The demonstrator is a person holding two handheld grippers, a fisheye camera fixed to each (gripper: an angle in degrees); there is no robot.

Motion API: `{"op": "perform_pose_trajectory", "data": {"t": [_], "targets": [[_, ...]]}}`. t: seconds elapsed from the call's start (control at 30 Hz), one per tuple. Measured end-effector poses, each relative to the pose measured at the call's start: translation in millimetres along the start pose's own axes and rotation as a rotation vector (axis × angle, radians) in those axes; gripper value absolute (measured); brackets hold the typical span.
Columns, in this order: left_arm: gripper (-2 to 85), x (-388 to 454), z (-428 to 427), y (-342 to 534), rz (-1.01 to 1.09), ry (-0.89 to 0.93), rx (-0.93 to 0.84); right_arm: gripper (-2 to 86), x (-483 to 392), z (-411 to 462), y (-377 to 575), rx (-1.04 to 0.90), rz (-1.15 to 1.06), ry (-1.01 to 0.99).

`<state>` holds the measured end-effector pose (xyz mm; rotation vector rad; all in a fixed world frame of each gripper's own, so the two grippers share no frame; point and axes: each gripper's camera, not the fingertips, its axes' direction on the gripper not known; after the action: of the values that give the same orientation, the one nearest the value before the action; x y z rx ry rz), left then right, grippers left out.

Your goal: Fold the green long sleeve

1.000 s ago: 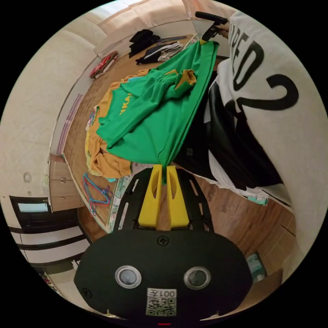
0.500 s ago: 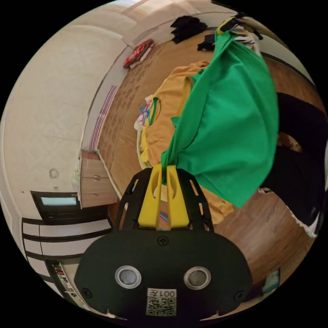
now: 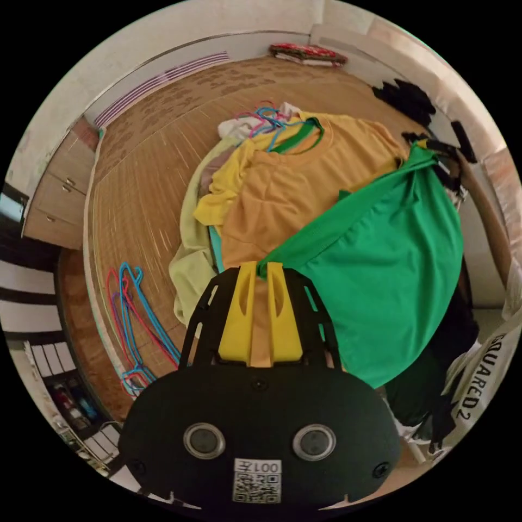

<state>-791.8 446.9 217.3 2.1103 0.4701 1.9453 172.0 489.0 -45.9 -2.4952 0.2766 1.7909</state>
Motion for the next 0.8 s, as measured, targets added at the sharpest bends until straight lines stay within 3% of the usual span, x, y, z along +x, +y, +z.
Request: {"op": "perform_pose_trajectory", "data": {"t": [0.13, 0.2, 0.33, 0.5, 0.63, 0.7, 0.8], "targets": [[-0.7, -36, -3, 9, -0.099, -0.037, -0.038, 4.5, -2, 0, -9, -0.108, -0.004, 0.052], [-0.9, -42, 1, 17, -0.101, -0.123, -0.088, 6.1, -8, -5, -8, -0.161, -0.020, 0.234], [-0.7, -27, 2, 34, -0.045, -0.216, -0.102, 7.7, -39, -15, 14, -0.191, -0.132, 0.388], [3.5, 28, -3, 92, 0.146, -0.071, -0.073, 13.1, -106, -15, 101, -0.287, -0.362, 0.342], [6.6, 48, 6, 148, 0.171, -0.021, -0.091, 15.4, -109, 3, 167, -0.377, -0.380, 0.379], [11.0, 57, 16, 172, 0.185, 0.146, -0.075, 16.2, -94, 21, 193, -0.407, -0.329, 0.316], [17.4, 66, 24, 175, 0.160, 0.230, -0.016, 14.4, -90, 39, 201, -0.335, -0.310, 0.263]]}}
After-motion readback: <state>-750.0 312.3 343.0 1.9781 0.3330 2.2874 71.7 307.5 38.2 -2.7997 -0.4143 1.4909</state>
